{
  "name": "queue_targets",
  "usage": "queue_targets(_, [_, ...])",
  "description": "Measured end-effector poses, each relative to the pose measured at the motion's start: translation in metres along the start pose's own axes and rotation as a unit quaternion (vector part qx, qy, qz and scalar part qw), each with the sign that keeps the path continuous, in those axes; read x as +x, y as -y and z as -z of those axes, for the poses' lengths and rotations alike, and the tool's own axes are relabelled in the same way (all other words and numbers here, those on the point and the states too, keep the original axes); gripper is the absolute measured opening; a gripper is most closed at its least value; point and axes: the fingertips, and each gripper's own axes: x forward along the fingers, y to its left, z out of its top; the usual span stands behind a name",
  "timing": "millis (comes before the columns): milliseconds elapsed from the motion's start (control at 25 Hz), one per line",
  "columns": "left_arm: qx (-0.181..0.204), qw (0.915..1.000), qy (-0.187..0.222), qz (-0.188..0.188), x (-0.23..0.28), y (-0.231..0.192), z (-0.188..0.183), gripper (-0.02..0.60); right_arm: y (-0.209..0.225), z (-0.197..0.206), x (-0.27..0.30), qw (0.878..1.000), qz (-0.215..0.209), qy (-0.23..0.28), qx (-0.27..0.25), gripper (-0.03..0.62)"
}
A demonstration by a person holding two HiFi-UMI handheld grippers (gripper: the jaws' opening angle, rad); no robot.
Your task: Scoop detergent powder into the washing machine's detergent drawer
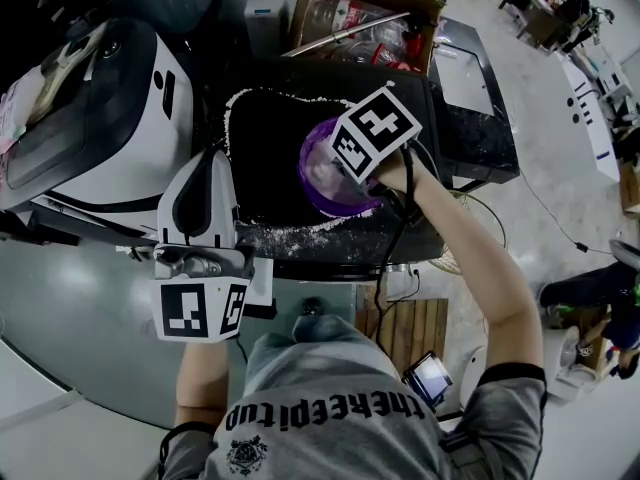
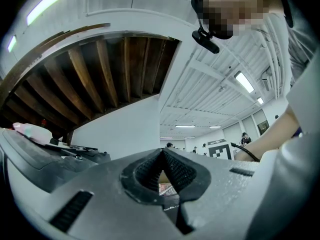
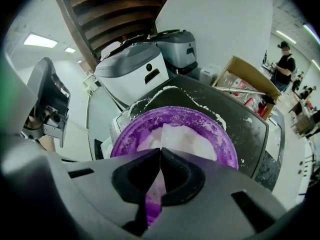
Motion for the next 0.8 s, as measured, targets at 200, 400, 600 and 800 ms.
queue_targets(200, [0.002, 1.0000, 0.003, -0.002, -0.003, -0.002, -0.001, 0.003, -0.004, 0.005, 0.005, 1.000, 0.000, -0.020, -0.011, 0.006])
queue_targets(400, [0.004, 1.0000, 0.004, -0.005, -0.004, -0.003, -0.004, 0.004, -0.015, 0.007, 0.007, 0.999, -0.029, -0.027, -0.010, 0.006])
queue_targets(600, [0.004, 0.9999, 0.006, -0.009, -0.006, -0.005, -0.007, 0.003, -0.019, 0.004, 0.002, 0.998, -0.062, -0.015, 0.017, 0.006])
queue_targets(800, [0.005, 0.9999, 0.010, -0.010, -0.009, -0.006, -0.008, 0.003, -0.028, 0.005, -0.004, 0.993, -0.104, -0.003, 0.047, 0.006])
